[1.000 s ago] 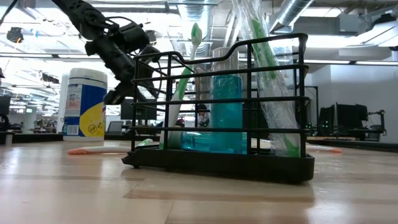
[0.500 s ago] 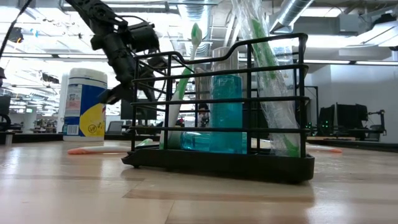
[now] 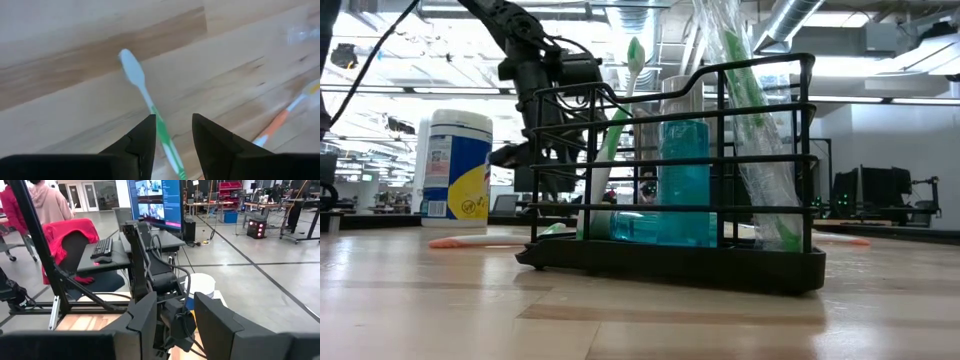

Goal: Pick & Place toothbrushing station
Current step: Put the green toothbrush into the black wire organizer

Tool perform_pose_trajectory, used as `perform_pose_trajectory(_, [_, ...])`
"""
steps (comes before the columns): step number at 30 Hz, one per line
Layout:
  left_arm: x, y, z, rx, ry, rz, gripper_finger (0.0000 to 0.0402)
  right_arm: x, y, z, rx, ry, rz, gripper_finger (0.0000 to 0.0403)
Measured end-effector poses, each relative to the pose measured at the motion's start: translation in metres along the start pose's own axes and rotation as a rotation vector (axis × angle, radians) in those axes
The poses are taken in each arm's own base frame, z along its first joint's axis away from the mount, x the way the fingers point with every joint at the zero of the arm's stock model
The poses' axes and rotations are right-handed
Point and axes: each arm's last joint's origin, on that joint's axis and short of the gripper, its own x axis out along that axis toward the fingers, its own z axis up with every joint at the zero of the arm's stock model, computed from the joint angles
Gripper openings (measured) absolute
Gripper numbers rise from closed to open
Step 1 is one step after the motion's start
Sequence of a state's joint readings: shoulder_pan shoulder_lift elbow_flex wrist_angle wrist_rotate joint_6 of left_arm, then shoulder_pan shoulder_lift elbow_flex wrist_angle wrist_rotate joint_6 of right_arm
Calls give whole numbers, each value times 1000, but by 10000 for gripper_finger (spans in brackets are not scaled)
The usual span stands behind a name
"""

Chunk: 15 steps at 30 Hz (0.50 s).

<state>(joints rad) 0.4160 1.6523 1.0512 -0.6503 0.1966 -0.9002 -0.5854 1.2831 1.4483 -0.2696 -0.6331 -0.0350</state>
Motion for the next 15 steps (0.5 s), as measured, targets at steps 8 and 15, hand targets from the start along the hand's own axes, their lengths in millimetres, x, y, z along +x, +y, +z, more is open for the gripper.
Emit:
perform_pose_trajectory(8, [-3,12,11,-44,-72,81,141,0,1,-1,-15,7,31,122])
perform_pose_trajectory(15, [-5,18,18,-68,-93,85,157,0,2,-1,-21,4,51,122])
